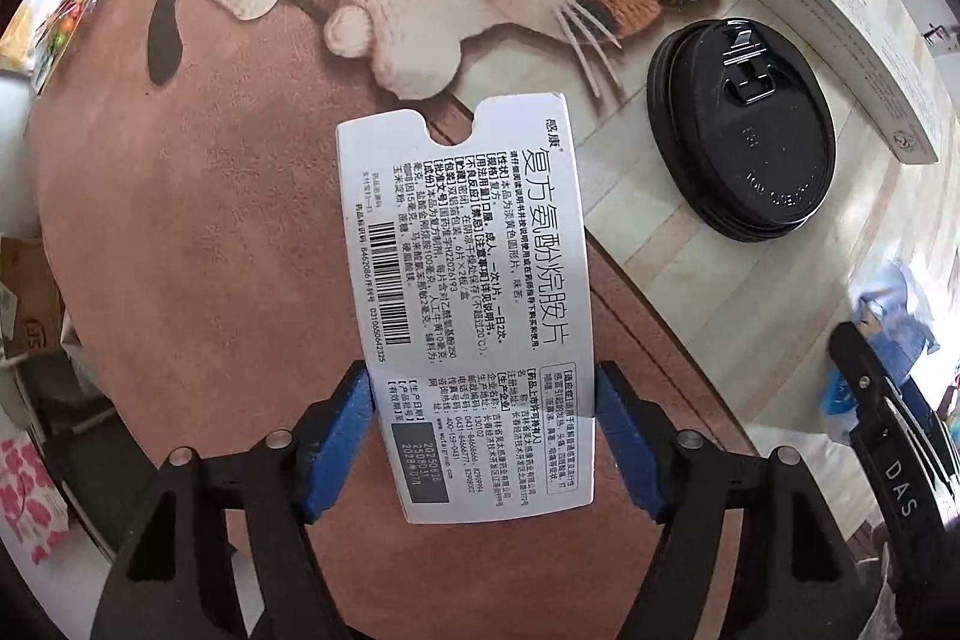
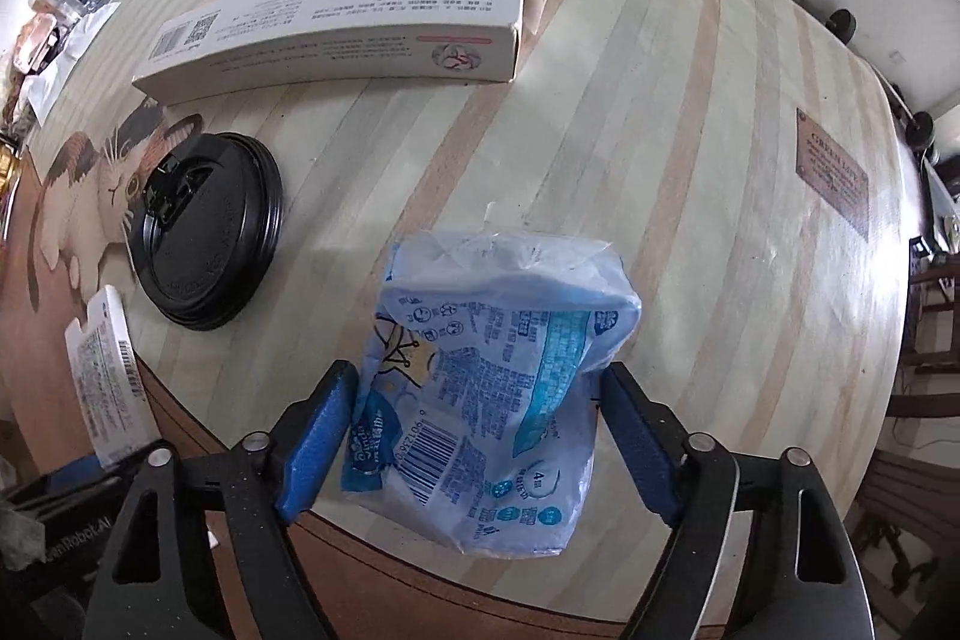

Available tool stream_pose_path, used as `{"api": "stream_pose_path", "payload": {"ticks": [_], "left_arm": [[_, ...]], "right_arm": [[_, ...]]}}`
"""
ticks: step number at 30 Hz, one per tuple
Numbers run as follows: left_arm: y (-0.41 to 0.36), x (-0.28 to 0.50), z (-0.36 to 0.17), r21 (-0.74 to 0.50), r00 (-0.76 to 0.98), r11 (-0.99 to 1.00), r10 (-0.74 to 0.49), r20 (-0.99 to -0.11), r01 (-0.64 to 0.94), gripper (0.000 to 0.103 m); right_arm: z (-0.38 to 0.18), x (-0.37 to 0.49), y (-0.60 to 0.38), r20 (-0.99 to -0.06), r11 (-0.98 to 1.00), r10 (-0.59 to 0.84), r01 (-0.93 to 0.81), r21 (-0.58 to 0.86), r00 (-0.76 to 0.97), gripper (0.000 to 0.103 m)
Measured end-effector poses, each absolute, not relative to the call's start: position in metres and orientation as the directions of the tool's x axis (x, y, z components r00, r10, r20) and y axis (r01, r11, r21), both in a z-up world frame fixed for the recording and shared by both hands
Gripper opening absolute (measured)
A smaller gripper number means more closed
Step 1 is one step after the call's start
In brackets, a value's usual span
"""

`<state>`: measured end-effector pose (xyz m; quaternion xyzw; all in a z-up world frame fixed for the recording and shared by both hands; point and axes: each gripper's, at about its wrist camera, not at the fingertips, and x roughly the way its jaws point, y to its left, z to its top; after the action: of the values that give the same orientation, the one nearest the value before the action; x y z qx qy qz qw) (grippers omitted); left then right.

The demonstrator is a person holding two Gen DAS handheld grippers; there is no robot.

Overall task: Collect trash
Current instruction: 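Carry the medicine card and blue bag with both tools toward the trash bin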

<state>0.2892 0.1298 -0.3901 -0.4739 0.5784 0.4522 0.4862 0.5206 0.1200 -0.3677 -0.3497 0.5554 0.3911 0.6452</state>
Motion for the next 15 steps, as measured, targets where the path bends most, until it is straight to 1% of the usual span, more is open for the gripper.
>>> {"api": "stream_pose_path", "payload": {"ticks": [3,6,8,10,13,14,15], "left_arm": [[0.135,0.296,-0.381,0.087,-0.102,0.175,-0.083,-0.991,-0.981,0.071],[0.14,0.304,-0.373,0.097,-0.113,0.208,-0.069,-0.991,-0.973,0.071],[0.137,0.306,-0.37,0.093,-0.111,0.253,-0.056,-0.992,-0.963,0.071],[0.135,0.312,-0.372,0.069,-0.094,0.296,-0.071,-0.993,-0.953,0.071],[0.14,0.307,-0.375,0.043,-0.072,0.283,-0.093,-0.993,-0.958,0.078],[0.143,0.305,-0.377,0.035,-0.066,0.269,-0.106,-0.992,-0.962,0.082],[0.147,0.301,-0.38,0.035,-0.067,0.265,-0.111,-0.992,-0.964,0.084]], "right_arm": [[-0.364,0.524,0.114,-0.987,0.456,0.137,-0.89,-0.013,0.084,0.059],[-0.362,0.53,0.11,-0.986,0.466,0.147,-0.885,0.003,0.074,0.051],[-0.361,0.536,0.106,-0.987,0.475,0.152,-0.88,0.03,0.049,0.048],[-0.361,0.547,0.103,-0.989,0.477,0.147,-0.876,0.073,-0.002,0.047],[-0.355,0.558,0.088,-0.989,0.482,0.133,-0.867,0.123,-0.067,0.048],[-0.355,0.561,0.084,-0.989,0.486,0.126,-0.864,0.129,-0.077,0.052],[-0.354,0.564,0.08,-0.99,0.494,0.117,-0.861,0.123,-0.074,0.06]]}}
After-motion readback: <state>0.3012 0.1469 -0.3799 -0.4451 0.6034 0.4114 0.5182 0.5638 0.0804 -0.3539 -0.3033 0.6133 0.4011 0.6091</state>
